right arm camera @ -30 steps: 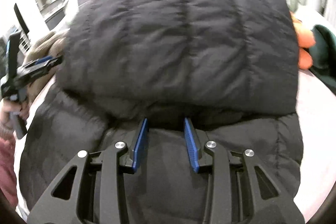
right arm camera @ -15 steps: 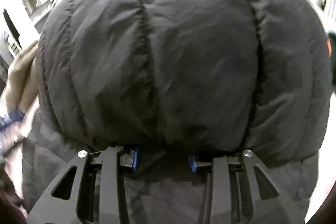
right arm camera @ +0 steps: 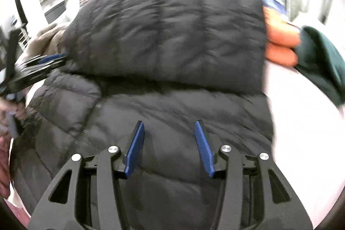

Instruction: Fold large clothes

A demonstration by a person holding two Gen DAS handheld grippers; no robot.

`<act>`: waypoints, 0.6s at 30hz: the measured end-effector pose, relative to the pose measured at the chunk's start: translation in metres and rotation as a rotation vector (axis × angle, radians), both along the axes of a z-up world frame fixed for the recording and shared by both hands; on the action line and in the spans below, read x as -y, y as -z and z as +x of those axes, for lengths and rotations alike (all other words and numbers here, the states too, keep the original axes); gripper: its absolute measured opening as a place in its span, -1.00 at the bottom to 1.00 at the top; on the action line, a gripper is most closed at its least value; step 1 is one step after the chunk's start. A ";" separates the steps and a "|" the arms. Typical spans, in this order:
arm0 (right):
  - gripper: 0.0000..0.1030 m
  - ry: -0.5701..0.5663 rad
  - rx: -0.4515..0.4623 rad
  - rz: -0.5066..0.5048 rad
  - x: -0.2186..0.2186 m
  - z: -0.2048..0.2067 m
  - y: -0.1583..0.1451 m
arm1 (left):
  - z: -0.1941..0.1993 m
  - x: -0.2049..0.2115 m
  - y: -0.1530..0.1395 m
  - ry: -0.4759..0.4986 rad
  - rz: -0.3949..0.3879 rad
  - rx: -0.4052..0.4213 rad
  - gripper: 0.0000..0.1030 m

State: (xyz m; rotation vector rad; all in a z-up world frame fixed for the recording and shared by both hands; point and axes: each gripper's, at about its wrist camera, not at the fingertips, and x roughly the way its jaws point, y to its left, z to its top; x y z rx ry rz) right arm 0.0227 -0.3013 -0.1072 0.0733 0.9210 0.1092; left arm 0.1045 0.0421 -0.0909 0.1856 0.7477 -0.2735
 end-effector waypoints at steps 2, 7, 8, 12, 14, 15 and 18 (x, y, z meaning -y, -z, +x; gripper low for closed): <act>-0.03 0.057 0.004 0.039 0.025 -0.017 0.004 | -0.023 -0.026 -0.005 -0.016 -0.062 -0.004 0.21; 0.01 0.188 0.004 0.109 0.069 -0.052 0.011 | -0.072 -0.089 0.009 -0.033 -0.206 -0.115 0.44; 0.08 0.202 -0.005 0.123 0.076 -0.059 0.014 | -0.083 -0.093 0.013 -0.032 -0.214 -0.136 0.47; 0.15 0.209 -0.050 0.209 0.081 -0.081 0.027 | -0.115 -0.116 0.037 -0.014 -0.260 -0.246 0.51; 0.16 0.200 -0.046 0.246 0.084 -0.099 0.032 | -0.130 -0.124 0.045 -0.005 -0.294 -0.272 0.51; 0.16 0.197 -0.042 0.264 0.084 -0.106 0.032 | -0.137 -0.125 0.046 0.005 -0.315 -0.266 0.51; 0.17 0.179 -0.042 0.357 0.085 -0.128 0.033 | -0.154 -0.124 0.045 0.062 -0.404 -0.283 0.49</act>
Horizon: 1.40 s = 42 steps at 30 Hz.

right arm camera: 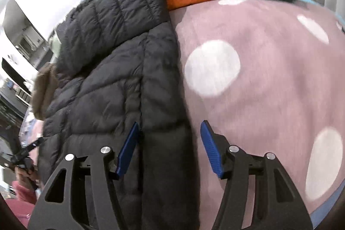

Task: Fold large clothes
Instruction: 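Grasp the jacket hem with both grippers and lift it toward the collar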

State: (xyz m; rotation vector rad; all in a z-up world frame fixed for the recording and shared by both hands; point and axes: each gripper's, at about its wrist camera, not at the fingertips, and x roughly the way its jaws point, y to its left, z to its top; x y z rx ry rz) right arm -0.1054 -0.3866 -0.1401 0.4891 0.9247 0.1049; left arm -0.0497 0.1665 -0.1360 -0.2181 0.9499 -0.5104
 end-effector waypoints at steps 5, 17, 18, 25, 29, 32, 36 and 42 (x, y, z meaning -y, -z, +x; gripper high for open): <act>0.17 -0.025 0.008 0.066 -0.005 -0.030 0.003 | -0.023 0.015 0.004 0.053 0.013 0.006 0.40; -0.94 0.005 0.217 0.163 -0.028 -0.067 -0.051 | -0.050 0.017 -0.040 -0.008 -0.107 0.133 -0.91; -0.95 0.005 0.238 0.158 -0.029 -0.068 -0.059 | -0.057 0.018 -0.054 -0.003 -0.113 0.174 -0.92; -0.95 -0.001 0.453 0.116 -0.027 -0.129 -0.131 | -0.120 0.019 -0.125 0.034 -0.084 0.402 -0.92; -0.95 0.014 0.488 0.115 -0.022 -0.144 -0.141 | -0.139 0.008 -0.139 0.003 -0.085 0.440 -0.91; -0.95 0.014 0.500 0.143 -0.022 -0.142 -0.141 | -0.142 0.003 -0.143 -0.021 -0.098 0.446 -0.92; -0.95 0.007 0.538 0.154 -0.023 -0.138 -0.152 | -0.147 0.001 -0.153 -0.023 -0.103 0.461 -0.92; -0.95 0.014 0.607 0.106 -0.025 -0.141 -0.171 | -0.155 -0.003 -0.169 -0.021 -0.094 0.517 -0.91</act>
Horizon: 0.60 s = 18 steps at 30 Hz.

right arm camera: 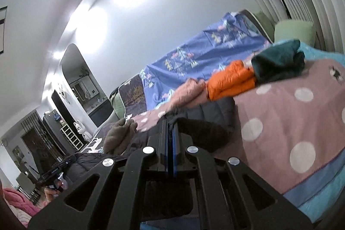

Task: Fold large clothes
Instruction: 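Grasp the jacket hem with both grippers and lift it toward the collar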

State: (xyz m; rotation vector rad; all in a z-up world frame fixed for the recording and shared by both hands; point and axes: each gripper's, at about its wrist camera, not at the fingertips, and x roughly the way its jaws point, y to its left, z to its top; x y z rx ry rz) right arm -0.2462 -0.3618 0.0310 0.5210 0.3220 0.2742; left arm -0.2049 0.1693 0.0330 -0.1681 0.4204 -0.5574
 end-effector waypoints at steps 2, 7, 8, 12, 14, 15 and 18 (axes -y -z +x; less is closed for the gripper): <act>-0.95 0.011 -0.005 0.010 0.002 0.010 0.001 | 0.009 -0.003 0.002 -0.012 -0.011 -0.018 -0.91; -0.95 0.074 -0.041 -0.003 0.004 0.060 0.004 | 0.048 0.002 0.004 -0.053 0.002 -0.053 -0.90; -0.95 0.095 -0.051 -0.018 0.004 0.073 0.006 | 0.060 0.005 0.004 -0.065 0.020 -0.058 -0.90; -0.95 0.153 -0.098 -0.058 0.002 0.123 0.014 | 0.109 0.017 0.007 -0.103 0.083 -0.085 -0.85; -0.95 0.172 -0.118 -0.078 -0.001 0.145 0.021 | 0.133 0.023 0.012 -0.126 0.114 -0.102 -0.83; -0.95 0.183 -0.129 -0.093 -0.003 0.156 0.025 | 0.149 0.026 0.017 -0.139 0.132 -0.115 -0.83; -0.95 0.206 -0.158 -0.126 -0.007 0.183 0.038 | 0.185 0.031 0.034 -0.159 0.145 -0.165 -0.83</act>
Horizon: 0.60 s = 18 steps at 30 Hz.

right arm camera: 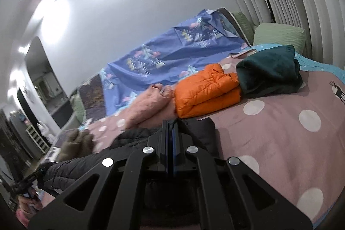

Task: Fold large clothes
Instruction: 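Grasp the jacket hem with both grippers and lift it toward the collar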

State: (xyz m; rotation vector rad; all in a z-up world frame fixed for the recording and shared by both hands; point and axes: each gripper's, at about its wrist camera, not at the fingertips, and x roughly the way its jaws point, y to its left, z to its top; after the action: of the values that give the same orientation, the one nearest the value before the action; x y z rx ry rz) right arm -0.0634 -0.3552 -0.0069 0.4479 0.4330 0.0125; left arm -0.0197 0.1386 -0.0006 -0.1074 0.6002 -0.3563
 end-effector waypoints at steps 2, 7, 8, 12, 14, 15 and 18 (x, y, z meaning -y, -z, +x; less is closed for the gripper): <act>-0.95 0.016 -0.031 -0.024 -0.001 0.019 0.012 | 0.024 0.002 0.013 -0.015 0.002 -0.036 -0.81; -0.93 0.059 -0.111 -0.080 -0.001 0.056 0.043 | 0.070 0.009 0.047 -0.036 0.007 -0.107 -0.78; -0.93 0.067 -0.126 -0.091 -0.001 0.062 0.049 | 0.076 0.012 0.052 -0.036 0.014 -0.114 -0.76; -0.80 0.089 -0.187 -0.141 -0.003 0.080 0.074 | 0.103 0.025 0.080 -0.027 0.057 -0.150 -0.74; -0.44 0.114 -0.200 -0.173 -0.004 0.082 0.077 | 0.111 0.030 0.093 -0.031 0.069 -0.177 -0.74; -0.20 0.131 -0.183 -0.189 -0.003 0.078 0.075 | 0.112 0.031 0.094 -0.035 0.069 -0.183 -0.74; 0.11 0.151 -0.127 -0.198 0.003 0.064 0.063 | 0.109 0.025 0.091 -0.036 0.039 -0.184 -0.69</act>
State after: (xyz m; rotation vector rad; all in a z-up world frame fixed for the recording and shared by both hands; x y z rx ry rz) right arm 0.0005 -0.3578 -0.0698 0.2859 0.5186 -0.2047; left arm 0.0893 0.1135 -0.0914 -0.1137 0.7854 -0.3011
